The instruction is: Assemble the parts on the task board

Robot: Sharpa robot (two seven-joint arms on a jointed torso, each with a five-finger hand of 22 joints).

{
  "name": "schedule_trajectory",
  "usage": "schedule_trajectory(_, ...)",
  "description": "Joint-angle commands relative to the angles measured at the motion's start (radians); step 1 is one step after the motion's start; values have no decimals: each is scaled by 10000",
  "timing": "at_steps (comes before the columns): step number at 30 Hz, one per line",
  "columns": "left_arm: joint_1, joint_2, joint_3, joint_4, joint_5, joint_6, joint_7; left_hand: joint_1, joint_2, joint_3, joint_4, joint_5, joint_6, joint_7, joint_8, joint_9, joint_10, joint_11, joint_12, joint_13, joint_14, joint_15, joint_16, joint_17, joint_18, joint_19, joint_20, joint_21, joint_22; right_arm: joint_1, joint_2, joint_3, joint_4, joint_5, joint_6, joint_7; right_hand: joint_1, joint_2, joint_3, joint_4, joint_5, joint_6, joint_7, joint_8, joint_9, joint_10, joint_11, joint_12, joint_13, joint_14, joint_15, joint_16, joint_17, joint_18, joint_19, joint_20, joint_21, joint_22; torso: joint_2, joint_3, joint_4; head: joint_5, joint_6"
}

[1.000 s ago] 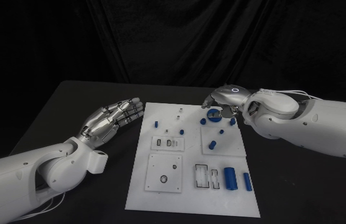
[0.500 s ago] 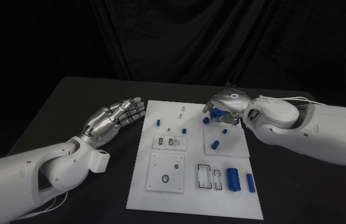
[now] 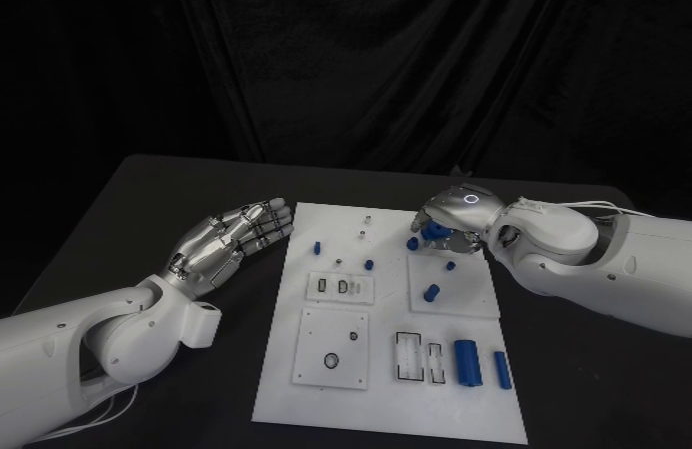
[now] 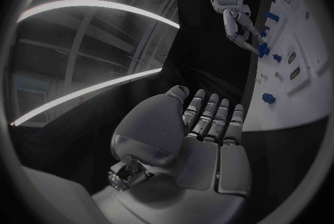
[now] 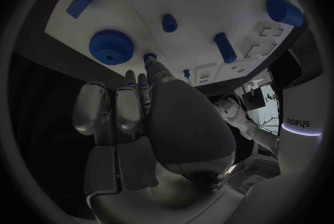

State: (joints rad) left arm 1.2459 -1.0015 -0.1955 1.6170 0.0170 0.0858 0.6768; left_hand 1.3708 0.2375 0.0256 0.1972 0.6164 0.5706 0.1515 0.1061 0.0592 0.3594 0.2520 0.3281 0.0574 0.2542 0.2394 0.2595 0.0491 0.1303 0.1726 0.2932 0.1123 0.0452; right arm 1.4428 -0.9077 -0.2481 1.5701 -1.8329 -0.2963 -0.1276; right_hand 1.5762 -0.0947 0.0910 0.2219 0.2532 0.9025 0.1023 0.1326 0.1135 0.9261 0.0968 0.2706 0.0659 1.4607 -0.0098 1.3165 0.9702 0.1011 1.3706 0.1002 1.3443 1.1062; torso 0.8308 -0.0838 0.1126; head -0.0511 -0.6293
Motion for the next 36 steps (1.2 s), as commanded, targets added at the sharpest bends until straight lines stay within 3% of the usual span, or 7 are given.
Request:
schedule_trajectory(1, 16, 24, 4, -2, 32, 250, 3107, 86, -12, 55, -11, 35, 59, -20, 2, 13, 42, 56, 39, 9, 23, 20, 42, 17, -89, 79, -20, 51, 7, -35, 9, 6, -49, -119, -138, -55, 53, -6, 115, 2, 144, 104, -5, -62, 21, 106, -4, -69, 11, 12, 25, 71, 32, -78, 4, -25, 59, 23, -9, -6, 7, 11, 13)
schedule_trajectory(9, 15, 19, 1, -19, 32, 280, 3088, 112, -17, 123, -27, 51, 54, -7, -3, 11, 34, 74, 31, 6, 54, 50, 80, 21, -115, 113, -15, 71, 12, -132, 113, 6, -190, 144, -453, 194, 0, 25, 313, 70, 246, 161, 23, -112, 44, 334, 1, -104, 19, 33, 140, 131, 163, -99, 25, 66, 124, 149, -34, -2, -22, 102, 43)
schedule_trajectory(24, 14, 31, -23, -88, 32, 347, 3036, 155, -22, 257, -59, 67, 92, 21, -2, 14, 49, 115, 42, 8, 80, 92, 125, 23, -160, 136, -15, 82, 13, -338, 282, 7, -420, 422, -678, 502, -178, -95, 422, 178, -132, 89, 177, -249, 46, 450, 6, -245, 10, 24, 168, 150, 233, -94, 3, 114, 152, 215, -21, -26, -4, 109, 96)
schedule_trajectory(36, 13, 79, -49, -155, 33, 417, 2972, 194, -44, 435, -105, 75, 184, 64, 16, 24, 95, 174, 75, 14, 88, 136, 163, 23, -210, 156, -16, 92, 11, -496, 505, 8, -680, 655, -495, 621, -79, 127, 891, 203, 113, 562, 209, -117, 177, 724, -2, -398, 4, 11, 179, 156, 291, -95, -26, 127, 172, 290, -35, -35, -26, 152, 126)
